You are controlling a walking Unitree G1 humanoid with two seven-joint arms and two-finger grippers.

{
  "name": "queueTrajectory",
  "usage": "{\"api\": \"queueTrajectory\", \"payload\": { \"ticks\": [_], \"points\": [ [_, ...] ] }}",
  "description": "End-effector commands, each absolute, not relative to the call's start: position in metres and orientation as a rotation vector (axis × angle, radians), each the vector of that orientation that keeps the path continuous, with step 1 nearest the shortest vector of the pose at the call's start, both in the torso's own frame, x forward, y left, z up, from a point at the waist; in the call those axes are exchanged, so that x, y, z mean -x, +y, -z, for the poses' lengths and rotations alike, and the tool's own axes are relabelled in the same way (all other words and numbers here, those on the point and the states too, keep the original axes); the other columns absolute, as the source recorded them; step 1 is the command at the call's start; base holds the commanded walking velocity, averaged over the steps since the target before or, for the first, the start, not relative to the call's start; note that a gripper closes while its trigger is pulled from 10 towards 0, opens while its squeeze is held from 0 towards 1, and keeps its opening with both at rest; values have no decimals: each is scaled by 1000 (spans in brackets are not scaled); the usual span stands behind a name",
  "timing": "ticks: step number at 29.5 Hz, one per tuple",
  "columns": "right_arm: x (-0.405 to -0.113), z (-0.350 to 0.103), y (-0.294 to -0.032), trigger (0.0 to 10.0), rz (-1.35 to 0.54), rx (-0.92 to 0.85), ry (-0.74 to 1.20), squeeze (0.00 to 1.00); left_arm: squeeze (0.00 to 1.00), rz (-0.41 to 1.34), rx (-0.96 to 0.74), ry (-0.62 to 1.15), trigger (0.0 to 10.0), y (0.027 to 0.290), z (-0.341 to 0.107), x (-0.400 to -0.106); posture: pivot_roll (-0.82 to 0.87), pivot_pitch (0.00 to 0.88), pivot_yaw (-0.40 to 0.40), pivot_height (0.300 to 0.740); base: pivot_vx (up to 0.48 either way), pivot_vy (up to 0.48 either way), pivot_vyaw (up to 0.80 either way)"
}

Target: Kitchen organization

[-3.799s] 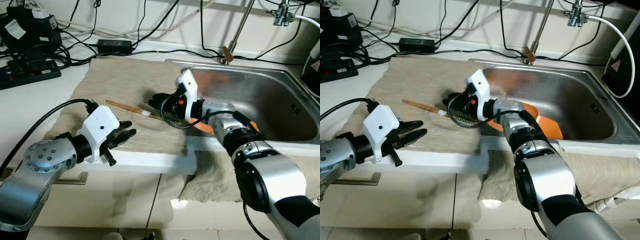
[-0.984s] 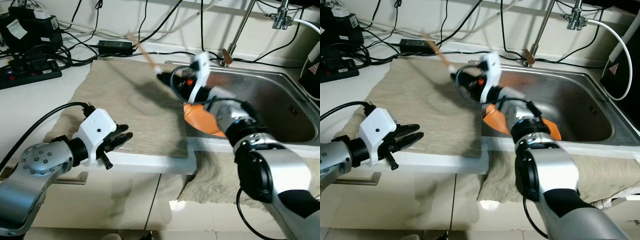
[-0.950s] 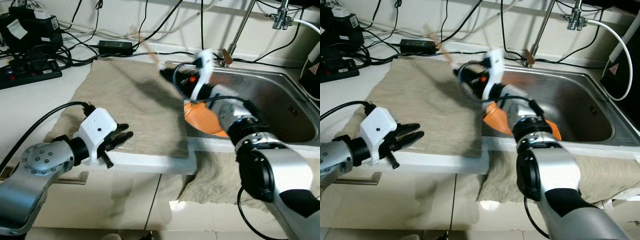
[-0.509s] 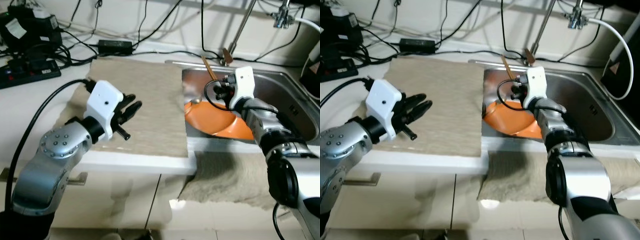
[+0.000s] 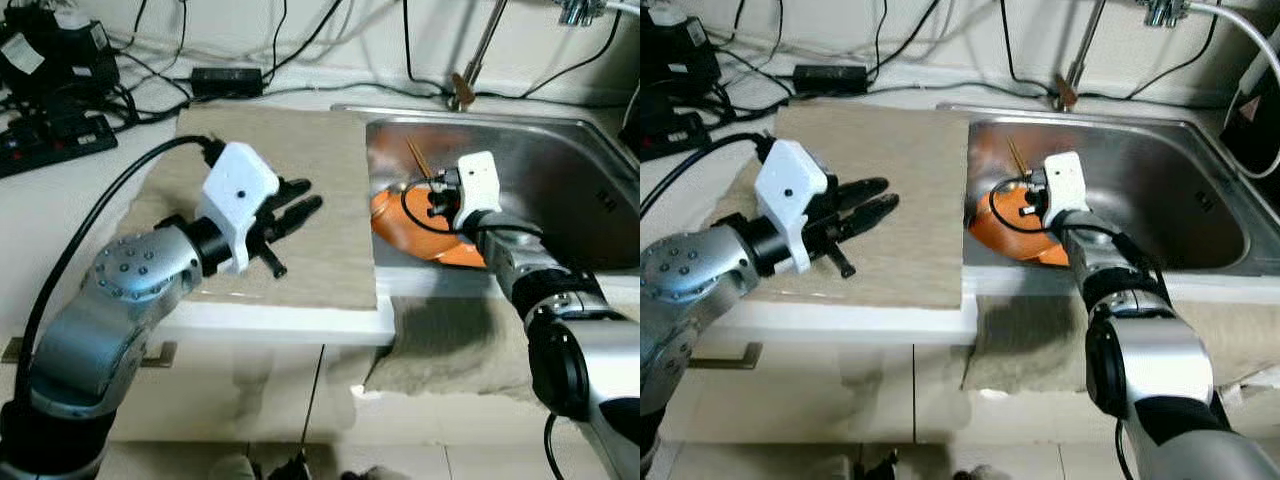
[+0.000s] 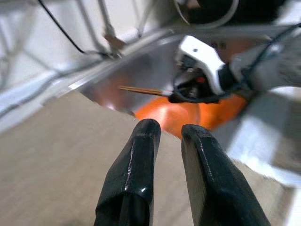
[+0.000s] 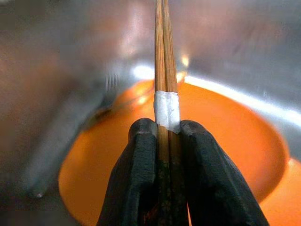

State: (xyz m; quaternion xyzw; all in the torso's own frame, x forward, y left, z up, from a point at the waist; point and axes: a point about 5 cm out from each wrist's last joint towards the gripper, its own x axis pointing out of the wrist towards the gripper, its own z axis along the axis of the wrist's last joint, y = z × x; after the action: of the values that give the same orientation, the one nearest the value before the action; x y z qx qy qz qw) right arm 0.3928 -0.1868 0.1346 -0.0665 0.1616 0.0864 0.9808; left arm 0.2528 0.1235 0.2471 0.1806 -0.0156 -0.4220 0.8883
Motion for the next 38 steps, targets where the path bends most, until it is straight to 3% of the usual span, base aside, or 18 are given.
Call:
{"api": "queueTrajectory", "payload": {
  "ticks": [1,9,10,11,22,23,27,33,38],
  "points": [
    [-390,-126,-187,10000,-146,143,371,0,0,934,-377,-10,10000,120,-248,-246,164,207,-62,740,0,0,0],
    [-388,-121,-186,10000,-109,107,407,0,0,983,-360,-3,10000,122,-252,-237,176,221,-62,740,0,0,0],
    [-388,-121,-187,10000,-103,104,413,812,0,991,-356,-5,10000,122,-252,-236,173,218,-61,740,0,0,0],
    [-388,-121,-187,10000,-99,102,416,1000,0,1001,-352,-5,10000,121,-253,-236,173,218,-61,740,0,0,0],
    [-393,-133,-192,10000,-84,113,396,1000,0,1013,-349,2,10000,119,-255,-240,144,165,-49,740,0,0,0],
    [-394,-135,-193,10000,-81,113,392,0,0,1011,-350,1,10000,120,-255,-242,140,157,-47,740,0,0,0],
    [-398,-146,-196,10000,-65,126,348,0,0,974,-349,3,10000,122,-253,-247,122,120,-39,740,0,0,0],
    [-410,-190,-181,10000,-146,-6,55,0,0,536,-238,23,10000,155,-232,-282,39,29,-35,740,0,0,0],
    [-406,-203,-172,10000,-191,-102,-73,0,0,407,-232,26,10000,164,-227,-288,-3,0,-26,740,0,0,0]
  ]
}}
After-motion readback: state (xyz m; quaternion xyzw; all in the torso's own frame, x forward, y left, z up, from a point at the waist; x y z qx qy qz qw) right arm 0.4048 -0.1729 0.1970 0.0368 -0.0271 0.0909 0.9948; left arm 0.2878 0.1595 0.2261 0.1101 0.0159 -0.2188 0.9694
